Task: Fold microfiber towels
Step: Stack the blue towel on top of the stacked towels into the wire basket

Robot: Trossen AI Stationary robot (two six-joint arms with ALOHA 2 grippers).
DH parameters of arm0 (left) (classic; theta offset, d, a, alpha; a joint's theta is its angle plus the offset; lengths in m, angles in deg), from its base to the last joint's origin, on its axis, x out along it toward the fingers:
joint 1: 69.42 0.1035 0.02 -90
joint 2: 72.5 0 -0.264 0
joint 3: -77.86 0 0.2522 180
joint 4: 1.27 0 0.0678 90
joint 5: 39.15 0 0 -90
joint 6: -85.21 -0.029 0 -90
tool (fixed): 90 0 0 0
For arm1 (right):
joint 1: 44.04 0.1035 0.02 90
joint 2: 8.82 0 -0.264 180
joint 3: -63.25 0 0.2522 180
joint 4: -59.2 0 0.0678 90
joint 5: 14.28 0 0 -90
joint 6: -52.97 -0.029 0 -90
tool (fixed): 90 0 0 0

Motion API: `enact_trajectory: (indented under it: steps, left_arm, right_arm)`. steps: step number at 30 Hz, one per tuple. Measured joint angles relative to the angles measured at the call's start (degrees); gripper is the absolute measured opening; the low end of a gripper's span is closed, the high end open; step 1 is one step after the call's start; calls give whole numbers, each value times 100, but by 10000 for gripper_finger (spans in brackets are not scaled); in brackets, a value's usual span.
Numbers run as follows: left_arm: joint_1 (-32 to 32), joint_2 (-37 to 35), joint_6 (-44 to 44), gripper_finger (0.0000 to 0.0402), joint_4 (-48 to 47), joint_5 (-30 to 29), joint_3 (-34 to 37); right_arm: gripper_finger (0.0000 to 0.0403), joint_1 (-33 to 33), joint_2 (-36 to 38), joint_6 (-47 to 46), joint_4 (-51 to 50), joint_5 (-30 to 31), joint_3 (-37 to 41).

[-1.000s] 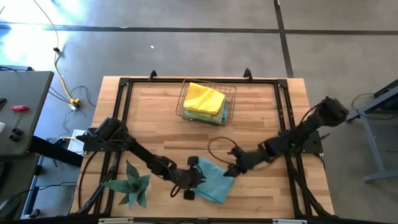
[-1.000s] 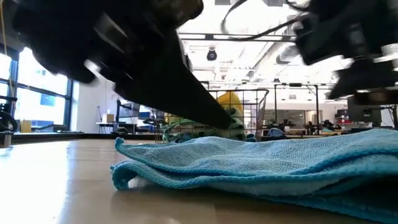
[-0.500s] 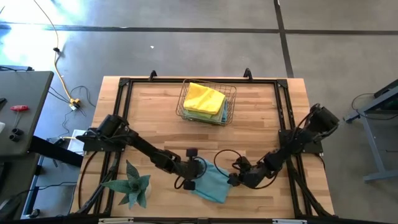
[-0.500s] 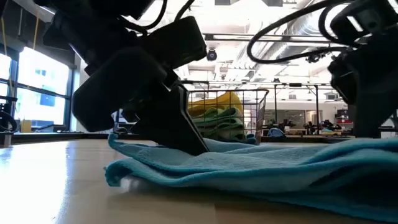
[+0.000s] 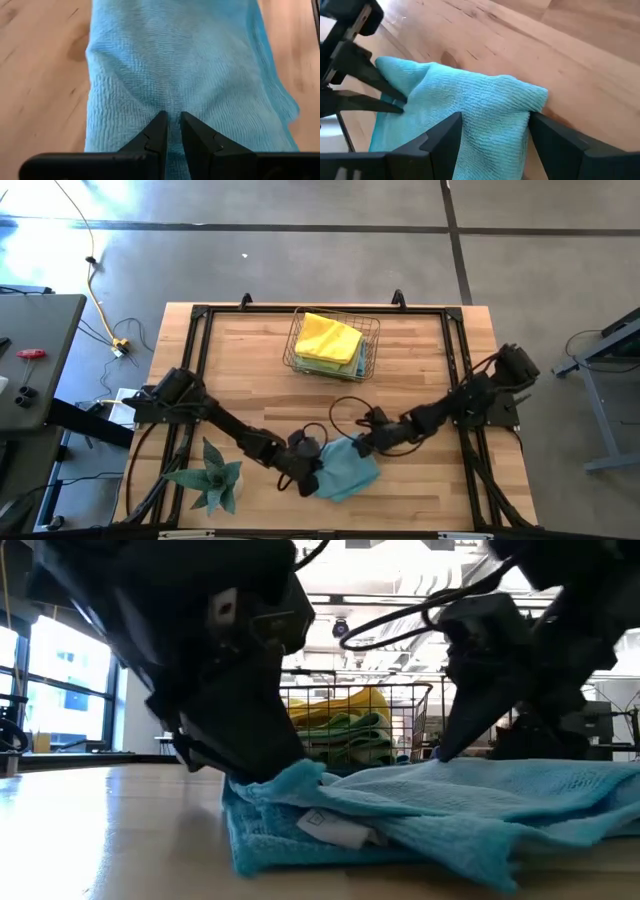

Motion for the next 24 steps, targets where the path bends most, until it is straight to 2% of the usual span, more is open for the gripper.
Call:
enact_trajectory:
  steps: [4,8,15,19,24]
  left_arm:
    - [-79,-34,-674,46,71,-271,16]
    - [-52,-233,-1189,46,8,-400,16]
    - [-6,-358,-1675,46,111,-499,8]
    - [-11,-358,-1548,46,13,-452,10]
    - [-42,-358,-1463,46,-33,-453,10]
  right_arm:
    - [228,-201,156,188,-92,-507,15]
    - [228,-117,500,229,-141,-754,21]
    - [228,328,816,-83,-600,-712,15]
    - [229,514,816,-118,-628,-875,15]
    - [229,553,789,-104,-957,-476,9]
